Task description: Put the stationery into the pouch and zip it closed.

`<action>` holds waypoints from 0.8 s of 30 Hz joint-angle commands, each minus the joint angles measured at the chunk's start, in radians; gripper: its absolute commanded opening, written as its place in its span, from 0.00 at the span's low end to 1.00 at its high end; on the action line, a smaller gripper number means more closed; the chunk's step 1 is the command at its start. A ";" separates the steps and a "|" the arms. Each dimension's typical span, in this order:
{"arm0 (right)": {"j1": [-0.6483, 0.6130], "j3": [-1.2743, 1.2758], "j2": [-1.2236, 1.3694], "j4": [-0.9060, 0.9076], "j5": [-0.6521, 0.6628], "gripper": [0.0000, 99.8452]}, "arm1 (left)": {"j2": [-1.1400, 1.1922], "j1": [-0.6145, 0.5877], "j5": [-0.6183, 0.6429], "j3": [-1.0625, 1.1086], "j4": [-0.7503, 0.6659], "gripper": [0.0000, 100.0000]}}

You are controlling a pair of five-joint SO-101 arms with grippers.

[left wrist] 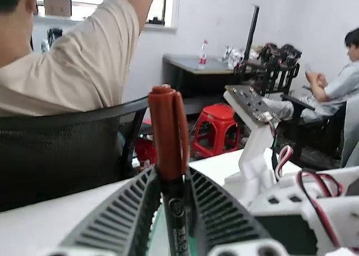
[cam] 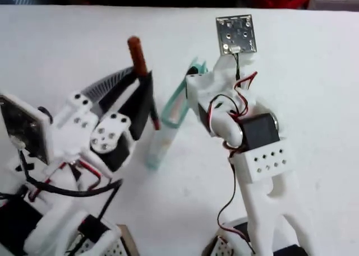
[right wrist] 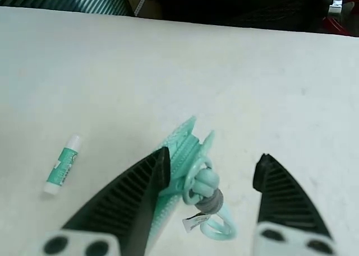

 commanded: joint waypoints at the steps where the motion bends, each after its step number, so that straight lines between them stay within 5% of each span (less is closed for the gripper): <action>1: 0.004 0.080 0.005 -0.030 -0.005 0.25 | 0.004 0.047 0.012 0.061 -0.172 0.02; 13: 0.005 0.163 0.004 -0.136 -0.003 0.25 | 0.004 0.090 0.009 0.210 -0.414 0.02; 18: 0.005 0.163 0.004 -0.136 -0.003 0.25 | 0.002 0.082 -0.100 0.344 -0.437 0.02; 24: -0.001 0.163 0.004 -0.134 -0.003 0.25 | 0.004 -0.048 -0.115 0.413 -0.512 0.02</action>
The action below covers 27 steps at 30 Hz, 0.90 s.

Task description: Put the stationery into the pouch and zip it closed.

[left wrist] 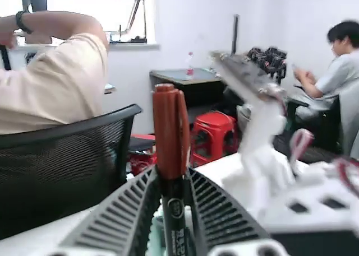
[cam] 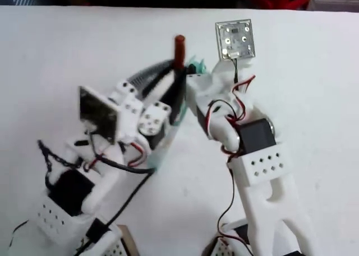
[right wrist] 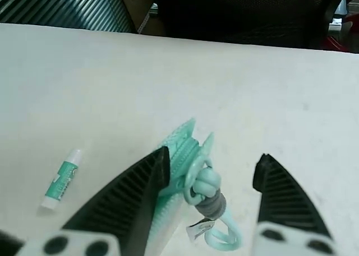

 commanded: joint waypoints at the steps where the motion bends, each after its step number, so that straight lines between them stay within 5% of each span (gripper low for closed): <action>1: -0.001 0.048 0.007 0.001 -0.003 0.25 | -0.008 -0.077 -0.009 0.028 -0.071 0.02; 6: -0.001 0.049 0.007 0.001 -0.003 0.25 | -0.008 -0.085 -0.014 0.129 -0.083 0.03; 9: -0.002 0.052 0.007 -0.002 -0.003 0.25 | -0.015 -0.102 -0.008 0.167 -0.077 0.13; 14: -0.002 0.054 0.008 0.001 -0.003 0.25 | -0.008 -0.245 0.129 0.120 0.028 0.21; 27: -0.033 0.040 0.008 -0.056 -0.003 0.25 | -0.016 -0.513 0.063 0.095 0.192 0.24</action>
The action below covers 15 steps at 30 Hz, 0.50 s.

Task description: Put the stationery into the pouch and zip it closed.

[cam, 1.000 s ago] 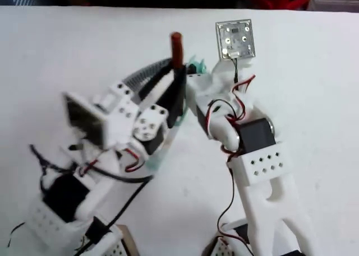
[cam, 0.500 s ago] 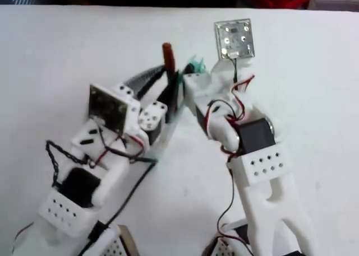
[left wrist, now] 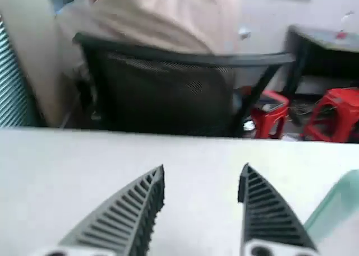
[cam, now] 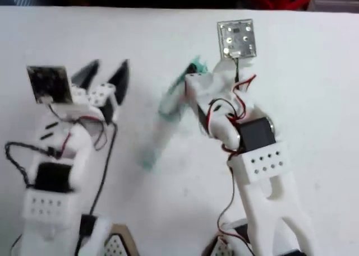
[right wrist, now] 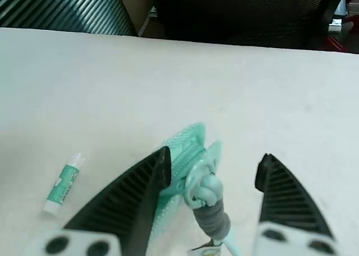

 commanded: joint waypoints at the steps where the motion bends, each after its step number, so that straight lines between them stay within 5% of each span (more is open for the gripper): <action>1: -0.045 0.029 0.010 -0.035 -0.002 0.25 | -0.016 -0.002 -0.064 -0.034 0.058 0.24; 6: -0.094 0.000 0.007 -0.036 -0.002 0.25 | -0.025 0.013 -0.063 -0.043 0.153 0.24; 10: -0.094 -0.020 0.007 -0.036 -0.002 0.25 | -0.087 -0.105 -0.072 -0.031 0.158 0.24; 15: -0.094 -0.057 0.007 -0.010 -0.002 0.25 | -0.107 -0.209 -0.249 0.080 0.147 0.25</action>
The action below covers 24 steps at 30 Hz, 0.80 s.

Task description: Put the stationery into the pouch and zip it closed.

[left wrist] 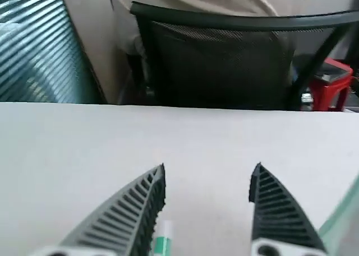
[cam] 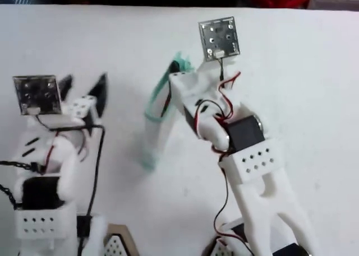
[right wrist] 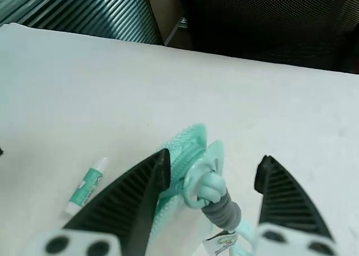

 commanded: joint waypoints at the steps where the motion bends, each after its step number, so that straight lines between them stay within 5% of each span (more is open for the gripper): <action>1: -0.013 -0.034 0.005 0.044 -0.002 0.25 | -0.012 -0.036 -0.109 0.091 -0.025 0.25; 6: -0.013 -0.092 0.005 0.134 0.000 0.25 | -0.004 -0.070 -0.135 0.264 -0.172 0.25; 9: -0.013 -0.095 0.005 0.168 0.000 0.25 | 0.081 -0.093 -0.135 0.212 -0.114 0.25; 17: -0.012 -0.092 0.005 0.193 0.000 0.25 | 0.682 -0.088 -0.169 -0.394 0.341 0.24; 24: -0.012 -0.091 0.015 0.191 0.000 0.25 | 1.141 -0.120 -0.132 -0.744 0.404 0.24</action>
